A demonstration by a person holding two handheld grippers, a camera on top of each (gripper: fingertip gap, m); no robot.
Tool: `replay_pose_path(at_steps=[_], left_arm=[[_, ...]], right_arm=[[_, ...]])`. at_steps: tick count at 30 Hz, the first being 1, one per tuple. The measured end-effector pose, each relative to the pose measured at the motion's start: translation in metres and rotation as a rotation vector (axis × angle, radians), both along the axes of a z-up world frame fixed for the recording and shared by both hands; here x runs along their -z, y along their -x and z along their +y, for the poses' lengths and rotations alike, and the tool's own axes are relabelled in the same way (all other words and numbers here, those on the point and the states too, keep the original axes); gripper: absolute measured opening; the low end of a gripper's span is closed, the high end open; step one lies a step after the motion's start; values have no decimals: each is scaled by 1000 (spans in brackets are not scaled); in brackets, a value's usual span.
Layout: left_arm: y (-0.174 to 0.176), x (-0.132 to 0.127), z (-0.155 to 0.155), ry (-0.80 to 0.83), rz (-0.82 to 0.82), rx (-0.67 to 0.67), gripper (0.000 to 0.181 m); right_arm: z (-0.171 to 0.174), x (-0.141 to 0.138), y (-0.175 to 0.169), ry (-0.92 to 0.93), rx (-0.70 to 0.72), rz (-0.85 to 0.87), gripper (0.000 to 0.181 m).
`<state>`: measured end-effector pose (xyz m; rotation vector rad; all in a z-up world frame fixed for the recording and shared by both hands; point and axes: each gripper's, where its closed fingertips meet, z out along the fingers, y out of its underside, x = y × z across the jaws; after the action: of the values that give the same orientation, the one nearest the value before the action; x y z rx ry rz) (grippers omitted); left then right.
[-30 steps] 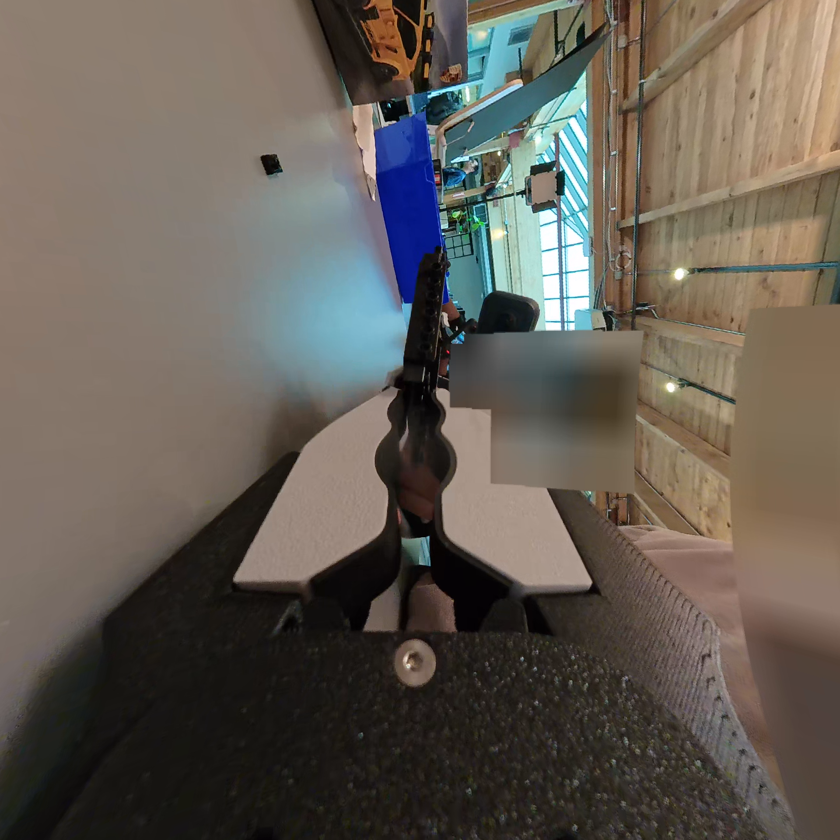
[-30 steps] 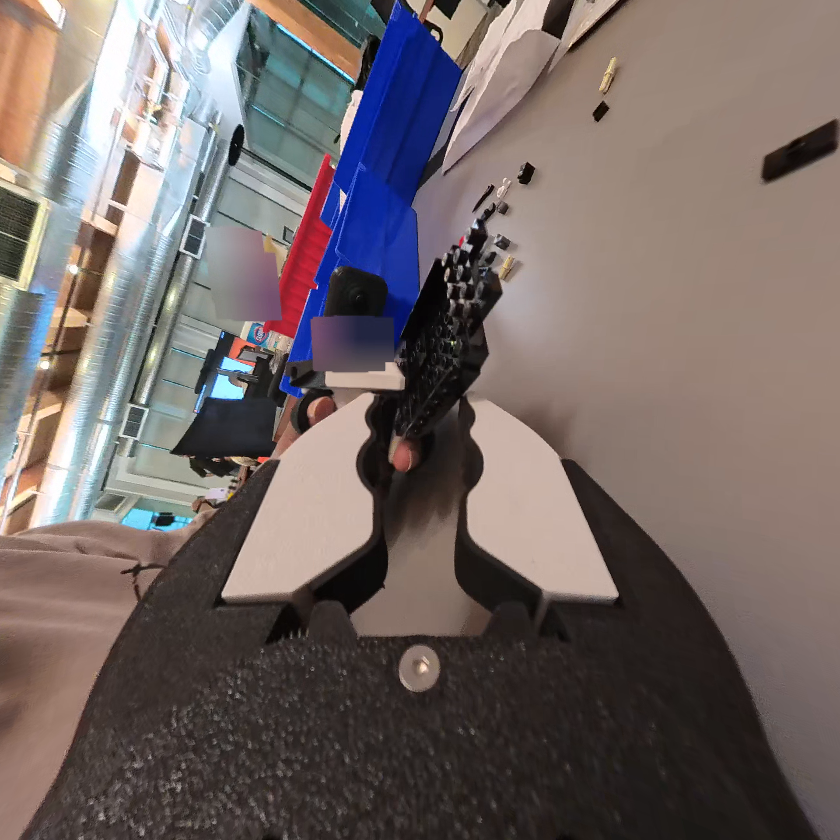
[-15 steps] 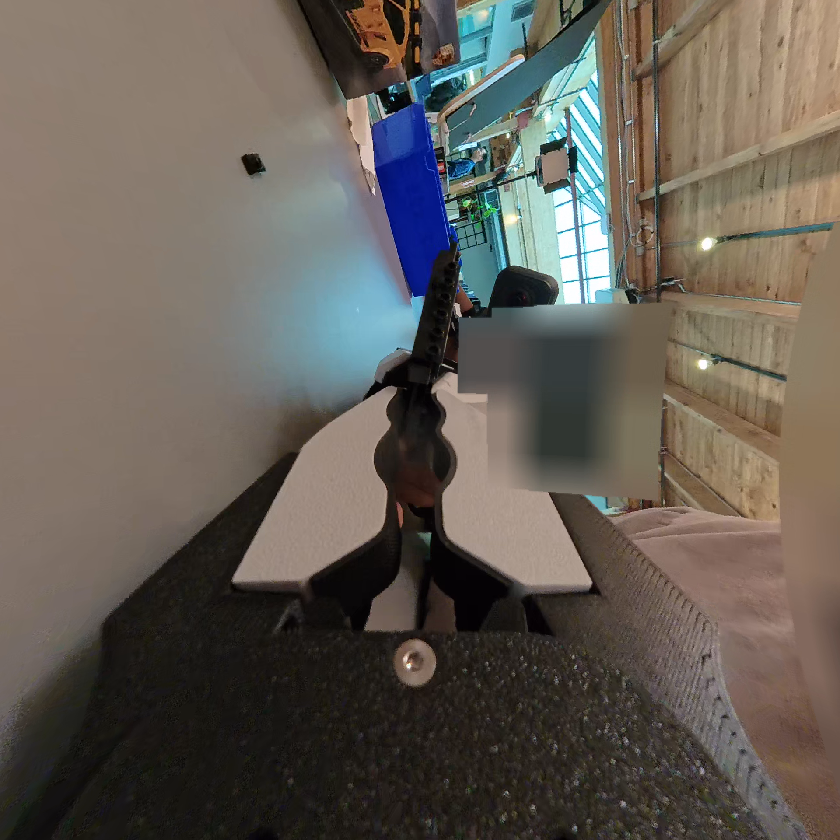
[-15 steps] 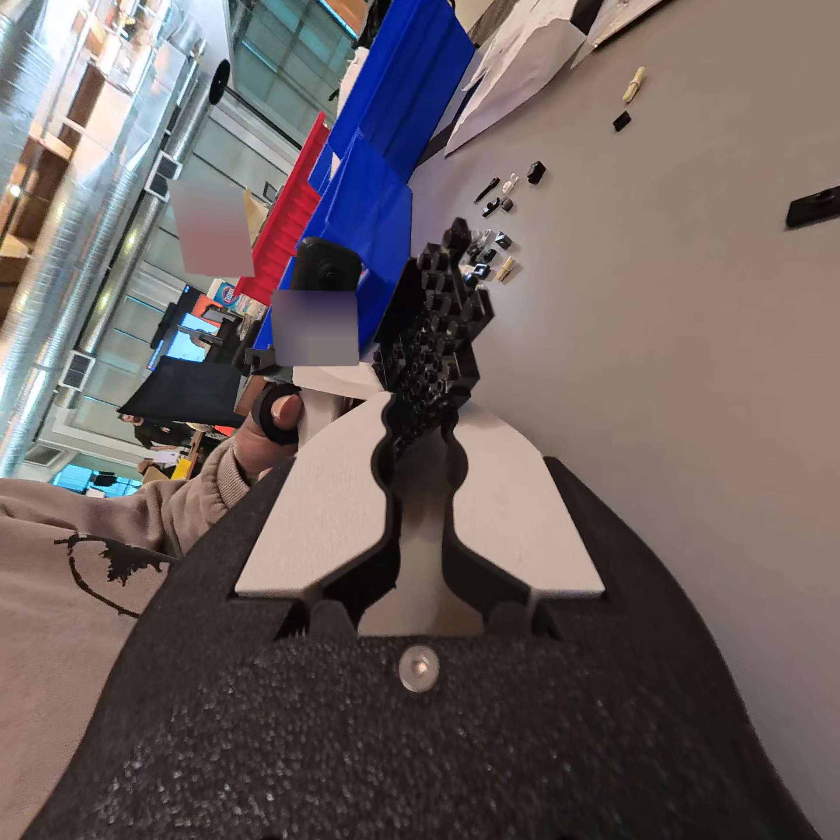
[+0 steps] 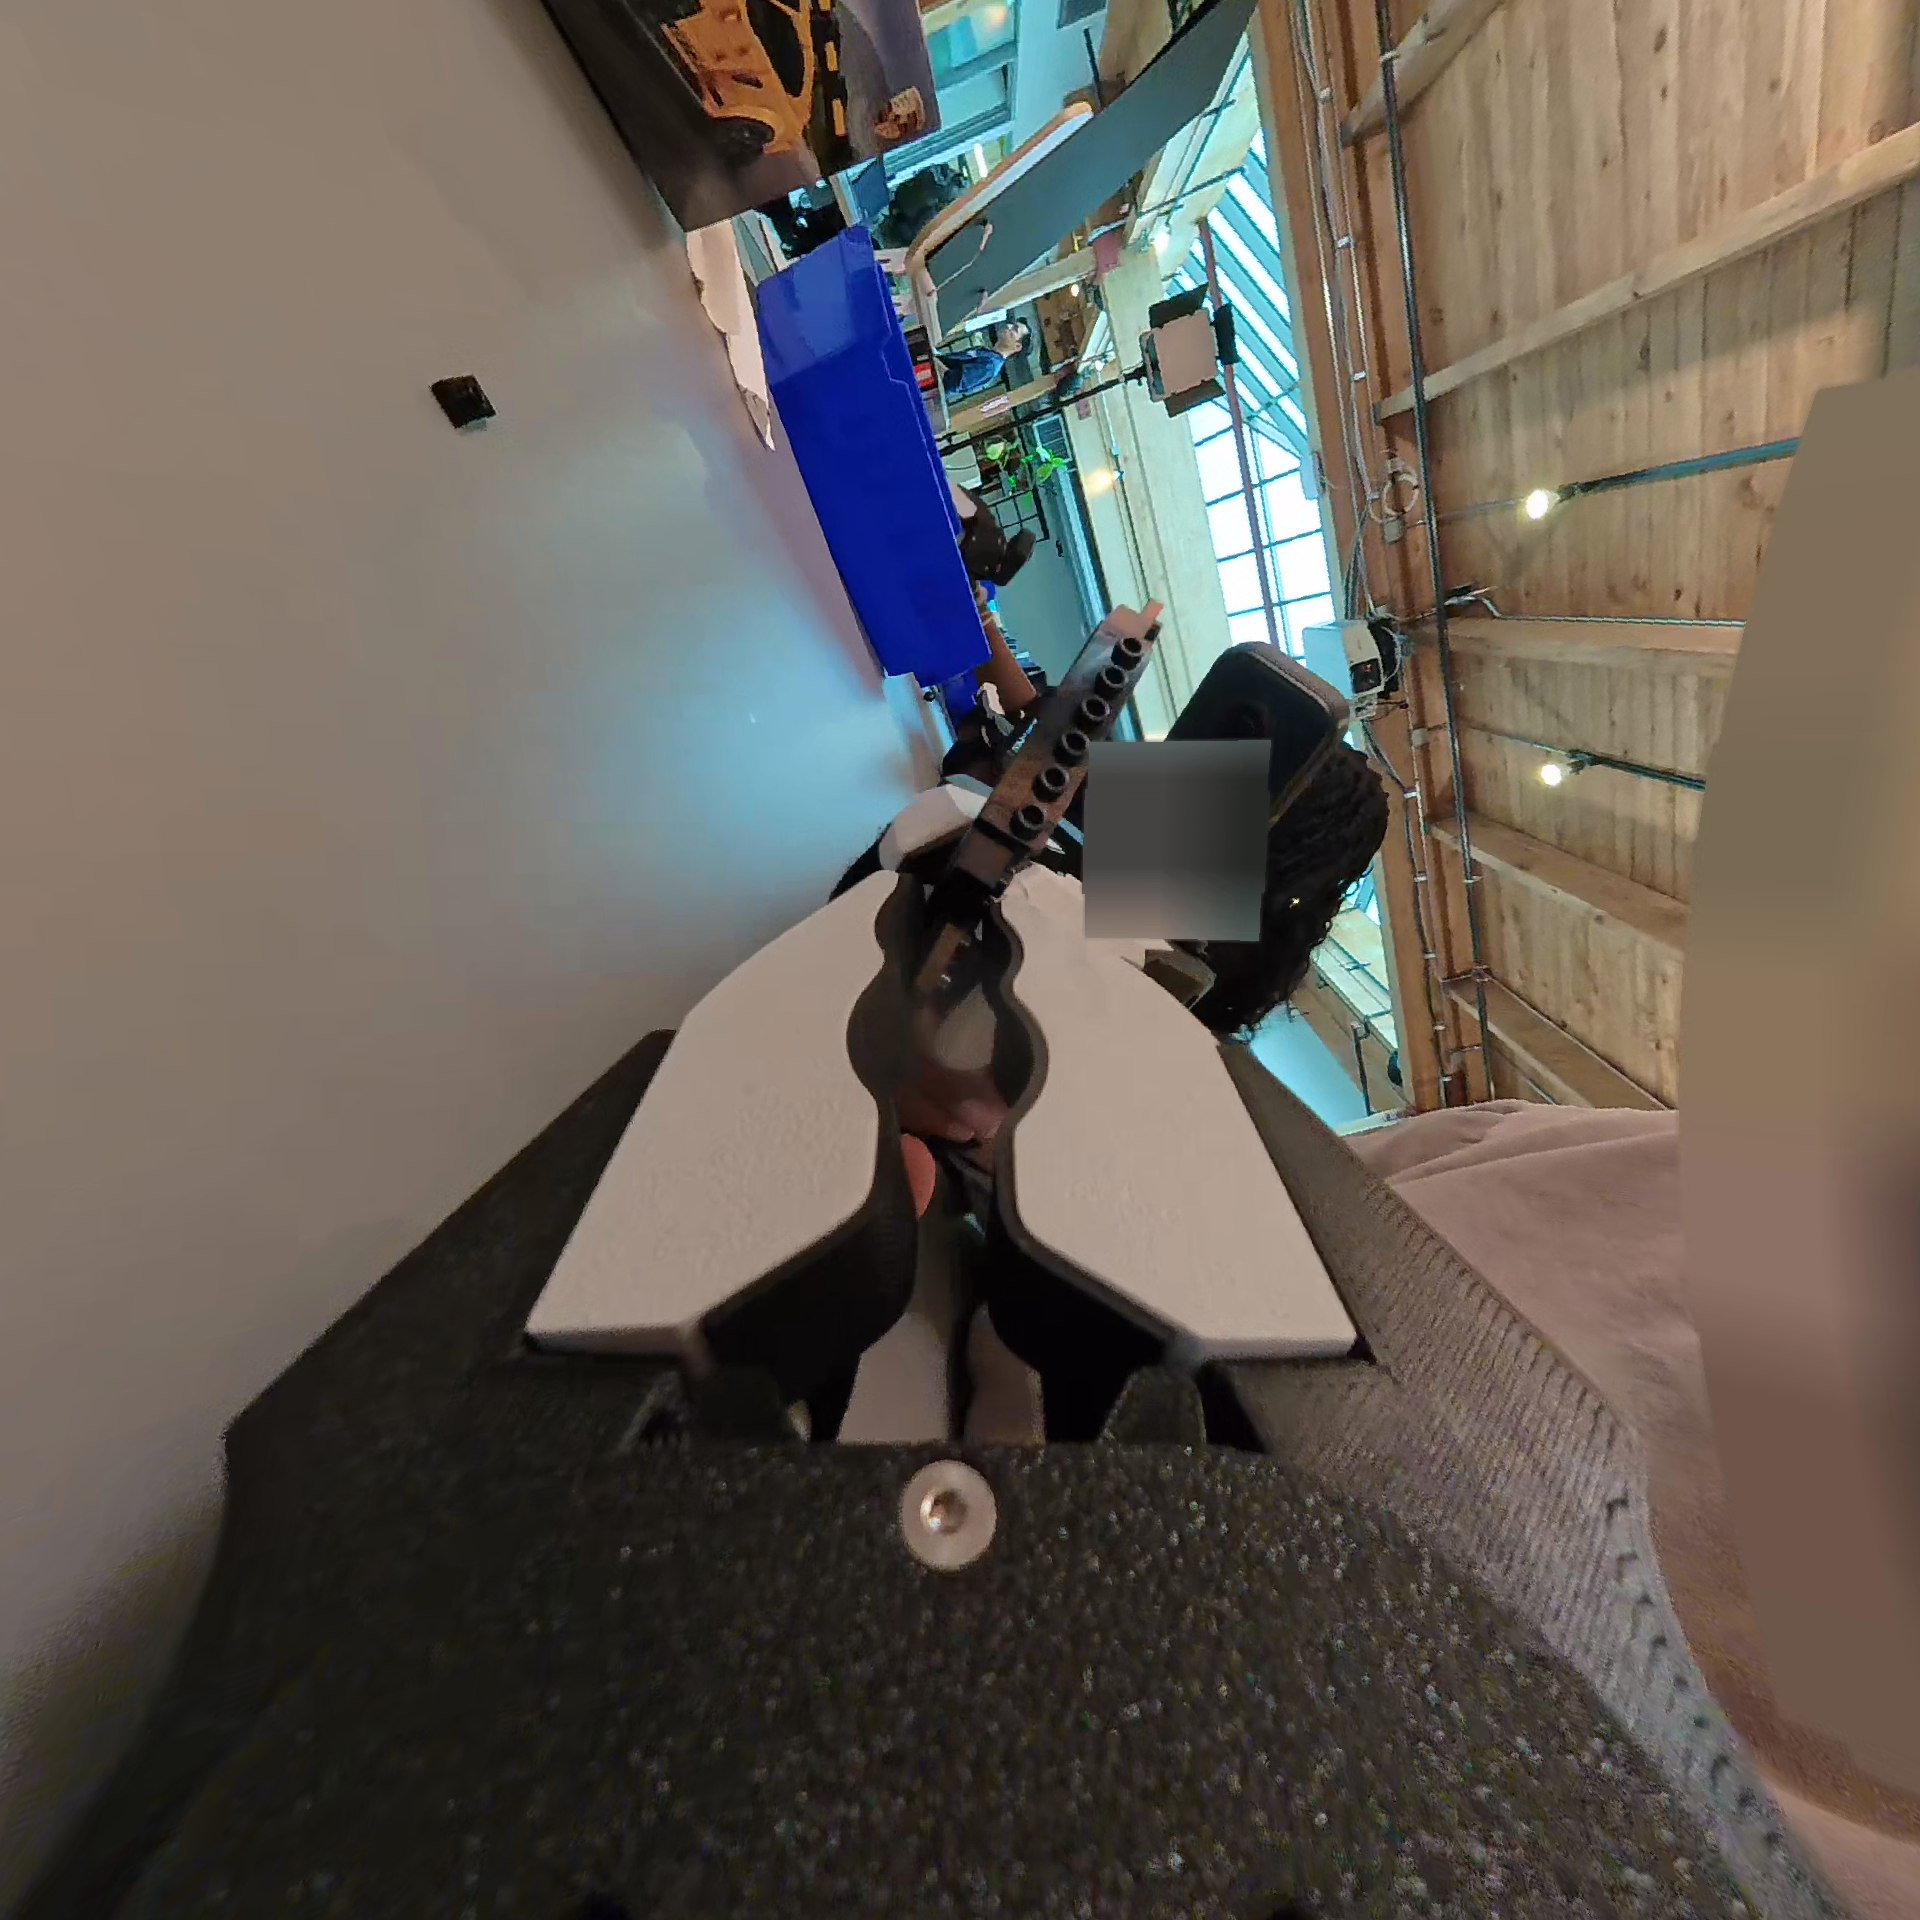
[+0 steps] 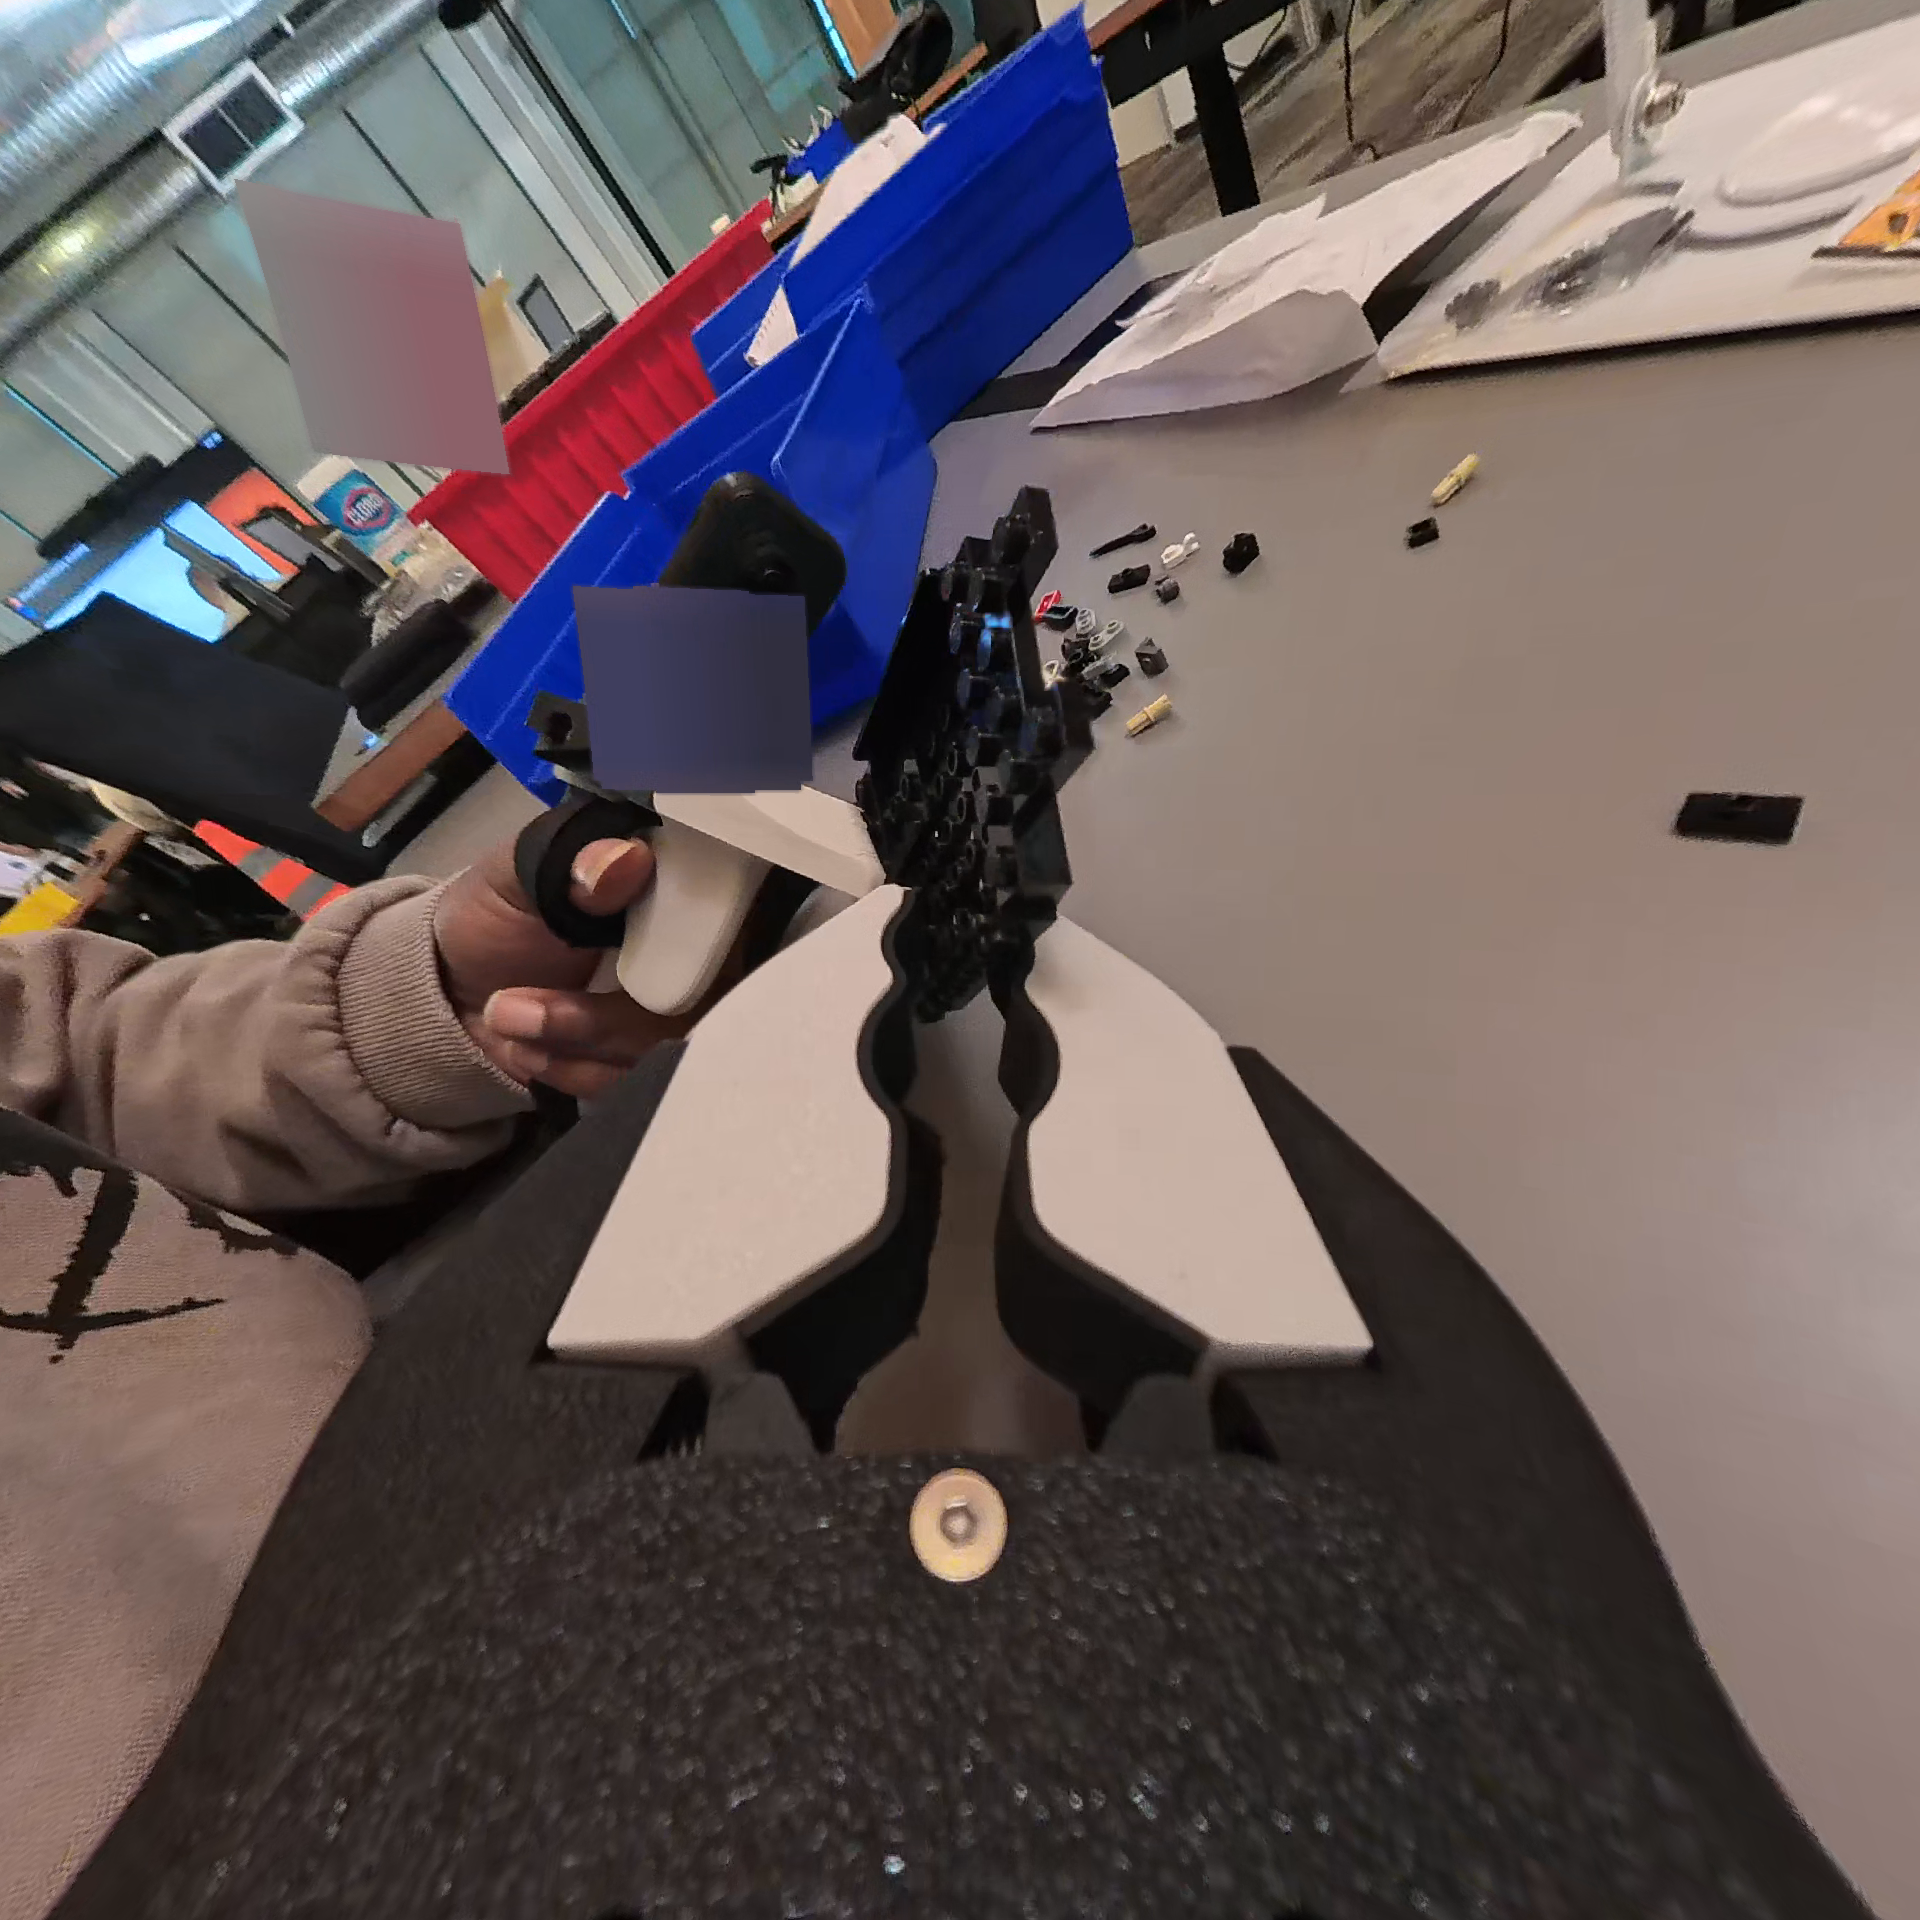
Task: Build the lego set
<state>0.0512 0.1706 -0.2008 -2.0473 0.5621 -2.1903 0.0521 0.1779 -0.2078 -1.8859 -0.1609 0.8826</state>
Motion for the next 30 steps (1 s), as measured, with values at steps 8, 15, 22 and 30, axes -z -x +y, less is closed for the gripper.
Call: replay_pose_path(at_steps=[8, 15, 22, 30], left_arm=[[-2, -7, -2, 81, -78, 32, 10], [-2, -11, -5, 51, -87, 34, 10], [-1, -11, -4, -14, -81, 20, 10], [-1, -12, -14, -342, -60, 60, 9]], right_arm=[[-2, -11, -2, 64, -75, 97, 17], [-5, -15, 0, 96, -125, 139, 18], [-10, -14, 1, 130, -173, 176, 12], [-20, -14, 2, 250, -319, 294, 11]])
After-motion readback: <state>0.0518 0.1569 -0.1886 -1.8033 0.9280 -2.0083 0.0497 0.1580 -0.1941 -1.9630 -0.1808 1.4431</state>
